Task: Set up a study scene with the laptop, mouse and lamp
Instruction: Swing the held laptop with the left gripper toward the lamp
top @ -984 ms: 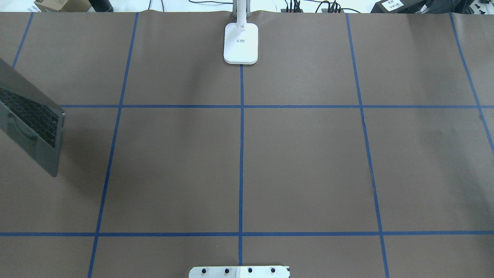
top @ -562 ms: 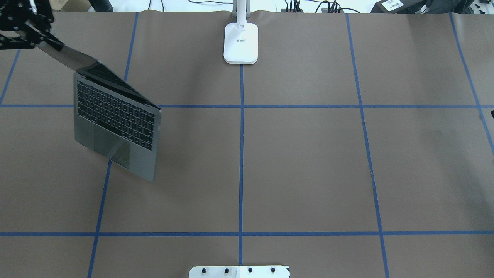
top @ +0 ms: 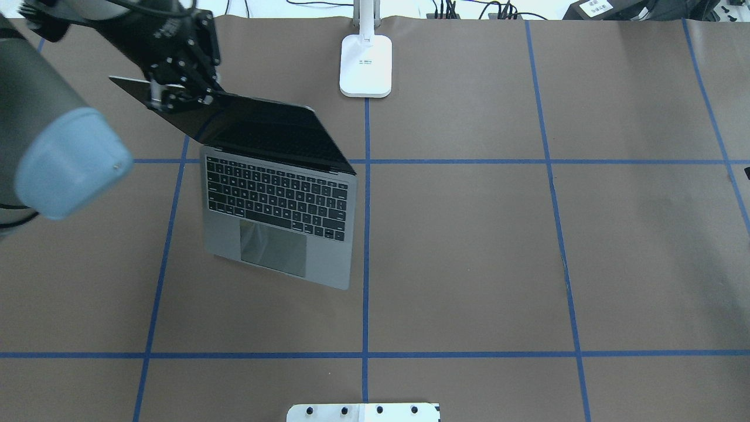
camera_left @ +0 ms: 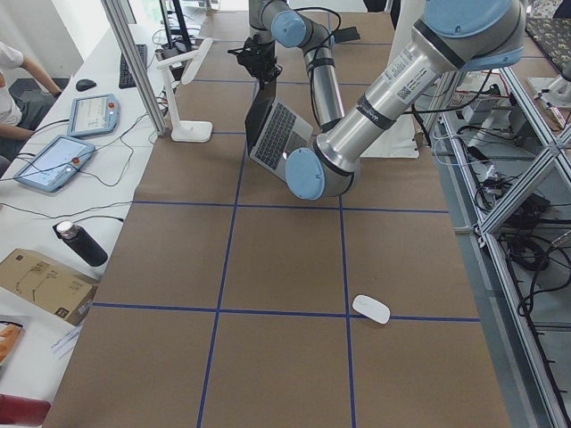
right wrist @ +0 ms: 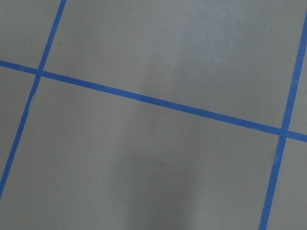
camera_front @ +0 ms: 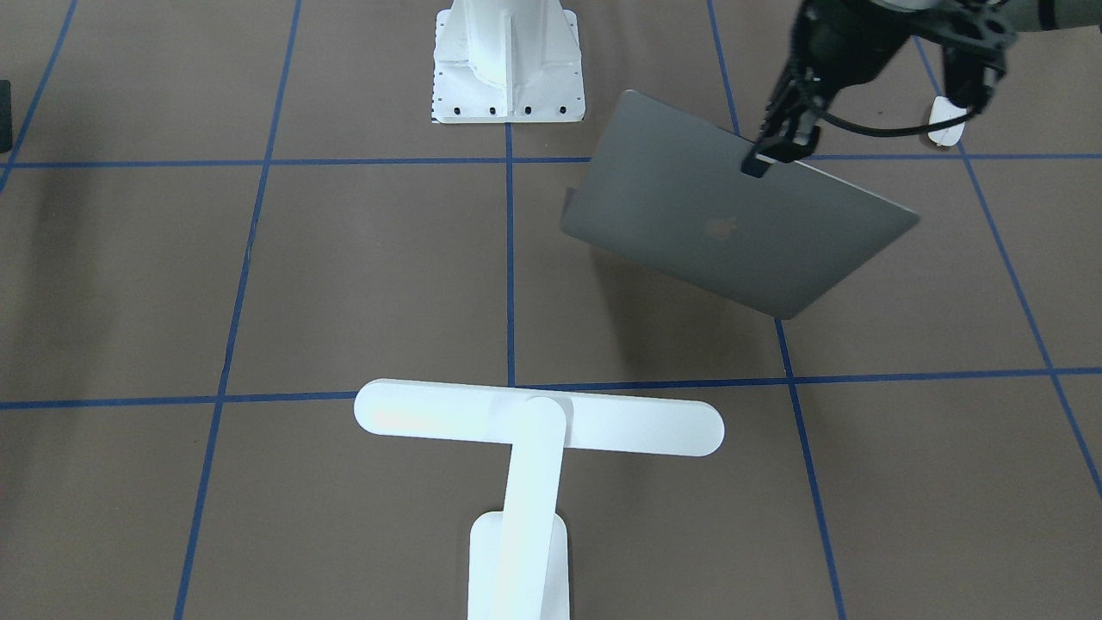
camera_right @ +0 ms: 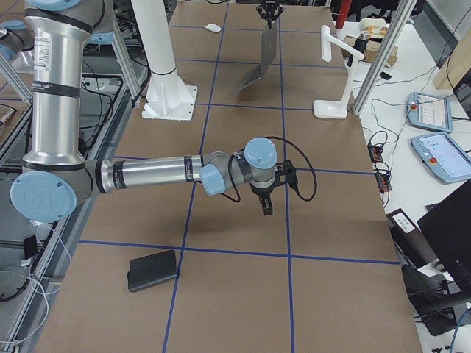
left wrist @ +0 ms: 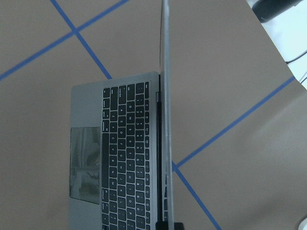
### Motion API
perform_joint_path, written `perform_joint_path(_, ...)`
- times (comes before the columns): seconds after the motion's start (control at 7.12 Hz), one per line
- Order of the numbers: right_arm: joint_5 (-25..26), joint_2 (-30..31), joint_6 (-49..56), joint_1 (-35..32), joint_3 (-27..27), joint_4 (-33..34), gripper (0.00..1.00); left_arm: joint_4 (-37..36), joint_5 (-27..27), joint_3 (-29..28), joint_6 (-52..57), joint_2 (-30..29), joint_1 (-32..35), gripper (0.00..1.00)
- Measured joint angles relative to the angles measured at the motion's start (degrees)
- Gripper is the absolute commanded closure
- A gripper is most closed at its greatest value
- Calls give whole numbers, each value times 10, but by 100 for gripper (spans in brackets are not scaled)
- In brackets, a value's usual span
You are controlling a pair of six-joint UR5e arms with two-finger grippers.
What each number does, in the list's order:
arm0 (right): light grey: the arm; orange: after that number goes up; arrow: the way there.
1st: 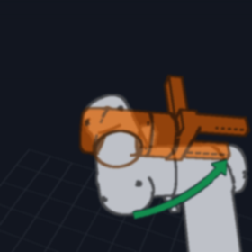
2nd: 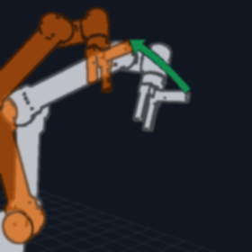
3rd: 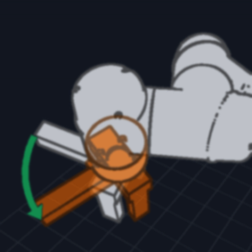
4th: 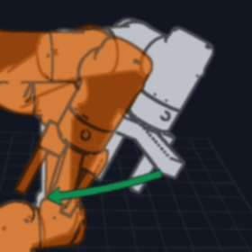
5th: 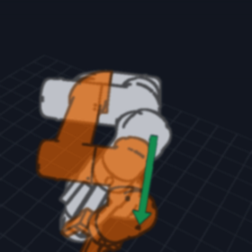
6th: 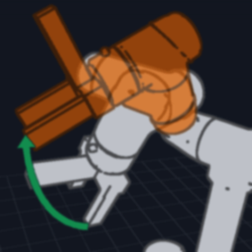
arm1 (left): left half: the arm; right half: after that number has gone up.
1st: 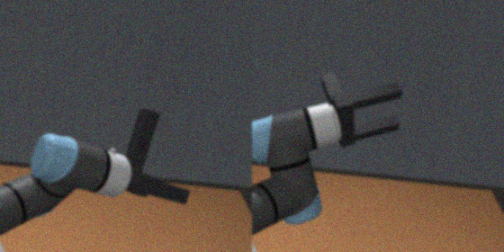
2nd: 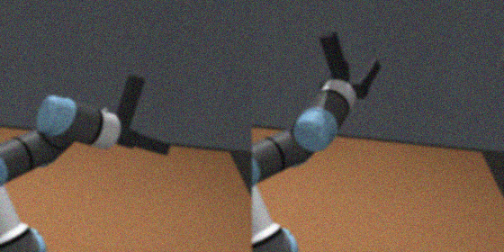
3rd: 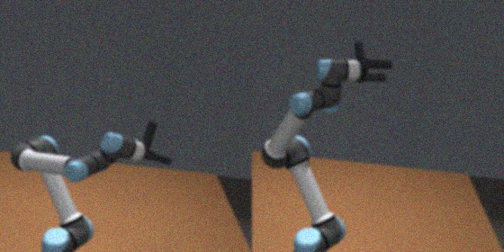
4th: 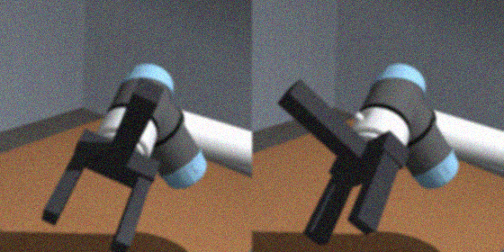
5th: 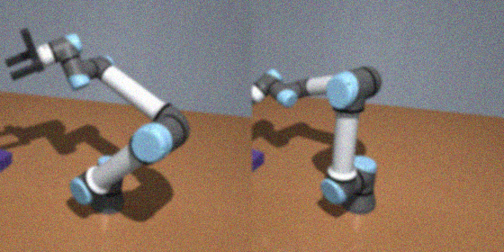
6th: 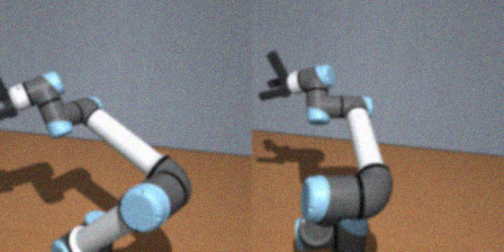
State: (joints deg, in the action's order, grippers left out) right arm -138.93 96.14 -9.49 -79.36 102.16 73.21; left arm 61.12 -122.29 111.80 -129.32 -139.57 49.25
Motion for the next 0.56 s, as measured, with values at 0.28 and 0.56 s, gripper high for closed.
perform_joint_path(0.28, -2, 1, 0, 0, -2, 0, 1, 5, 28, -103, -41, -72, -43, 100)
perform_joint_path(0.56, -3, 2, 0, 0, -8, 0, 1, 53, 38, -178, -60, -102, -64, 100)
